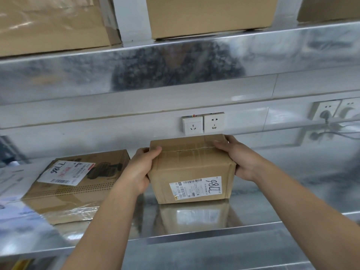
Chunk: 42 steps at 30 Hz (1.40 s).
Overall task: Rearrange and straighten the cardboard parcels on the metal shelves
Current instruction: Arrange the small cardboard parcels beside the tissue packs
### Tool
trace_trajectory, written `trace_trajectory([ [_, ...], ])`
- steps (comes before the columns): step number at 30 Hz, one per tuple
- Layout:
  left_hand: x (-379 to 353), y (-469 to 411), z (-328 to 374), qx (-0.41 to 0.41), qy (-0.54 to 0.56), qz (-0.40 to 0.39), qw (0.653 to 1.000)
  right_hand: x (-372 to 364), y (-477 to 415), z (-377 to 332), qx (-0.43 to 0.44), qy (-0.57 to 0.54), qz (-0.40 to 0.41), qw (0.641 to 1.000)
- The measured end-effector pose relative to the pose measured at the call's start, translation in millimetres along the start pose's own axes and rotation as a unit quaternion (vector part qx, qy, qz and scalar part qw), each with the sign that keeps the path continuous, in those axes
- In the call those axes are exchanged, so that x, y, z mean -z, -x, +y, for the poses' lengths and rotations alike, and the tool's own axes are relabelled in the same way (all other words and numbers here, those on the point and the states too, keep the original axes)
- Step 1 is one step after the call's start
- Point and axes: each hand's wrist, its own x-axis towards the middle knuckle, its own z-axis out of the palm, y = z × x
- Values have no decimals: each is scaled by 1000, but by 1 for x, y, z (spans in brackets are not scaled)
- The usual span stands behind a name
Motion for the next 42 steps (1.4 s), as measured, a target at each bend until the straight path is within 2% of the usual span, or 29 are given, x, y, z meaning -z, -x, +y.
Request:
trace_trajectory([
  [10,-1,-6,-4,5,-33,-29,999,4,-12,6,-18,15,4,1000],
  [17,-2,-13,-13,-34,-65,2,997,1,-13,11,-10,24,20,999],
  [42,-4,-15,-14,-44,-120,17,992,-1,-16,8,-39,22,33,998],
])
